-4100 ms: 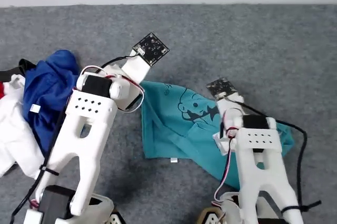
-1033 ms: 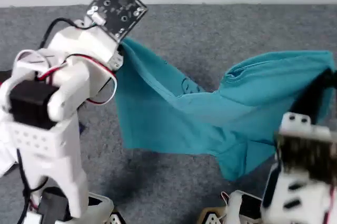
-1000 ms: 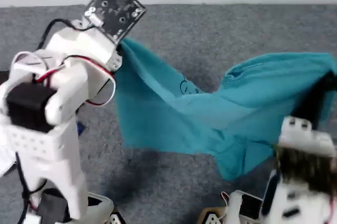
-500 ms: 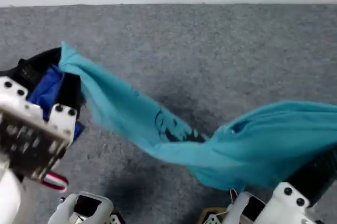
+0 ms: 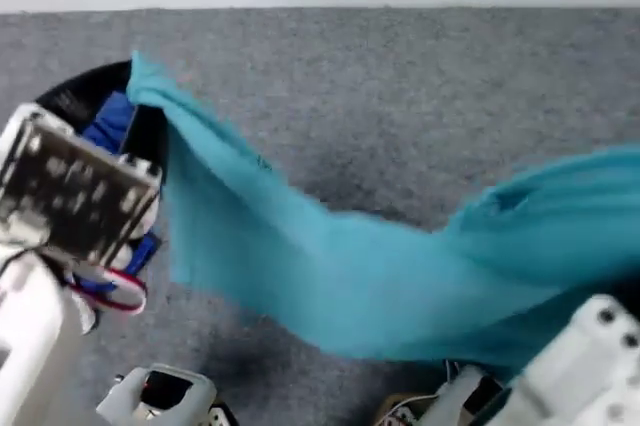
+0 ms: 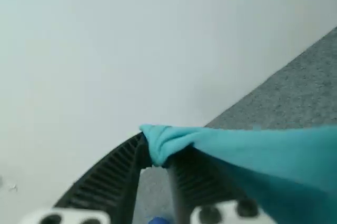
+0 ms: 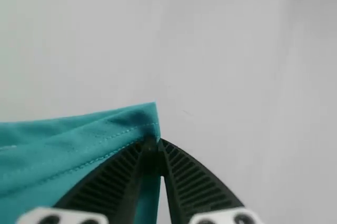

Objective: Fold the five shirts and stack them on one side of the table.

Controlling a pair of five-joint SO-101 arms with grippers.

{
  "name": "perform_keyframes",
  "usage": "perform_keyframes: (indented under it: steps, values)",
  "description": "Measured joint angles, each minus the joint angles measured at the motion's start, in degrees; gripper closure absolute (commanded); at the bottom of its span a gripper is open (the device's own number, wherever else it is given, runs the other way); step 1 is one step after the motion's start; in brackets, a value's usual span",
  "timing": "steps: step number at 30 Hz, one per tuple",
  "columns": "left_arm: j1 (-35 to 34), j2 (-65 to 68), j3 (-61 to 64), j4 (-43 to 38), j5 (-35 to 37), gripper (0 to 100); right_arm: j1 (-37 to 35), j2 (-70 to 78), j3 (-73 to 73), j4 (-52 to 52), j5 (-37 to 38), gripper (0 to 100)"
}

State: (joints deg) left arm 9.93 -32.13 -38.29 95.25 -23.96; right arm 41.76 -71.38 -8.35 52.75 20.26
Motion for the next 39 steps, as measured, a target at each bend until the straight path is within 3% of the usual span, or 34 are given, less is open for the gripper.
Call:
perform_keyframes:
  steps: [11, 20, 29, 39]
  values:
    - [0.0, 3.9, 0.1, -1.1, 0.0, 98, 0.0, 14.5, -17.9, 7.6, -2.5, 99.1]
    - [0.0, -0.3, 0.0, 0.1, 0.0, 98, 0.0, 14.9, -19.2, 9.9, -2.5, 99.0]
    - [-0.2, 8.4, 0.0, 2.1, 2.1, 98, -0.1, 16.6, -18.5, 12.5, -2.5, 99.0]
    - [-6.6, 27.3, 0.1, 1.4, 3.7, 98, -16.8, 38.0, -10.5, 12.6, 0.6, 99.0]
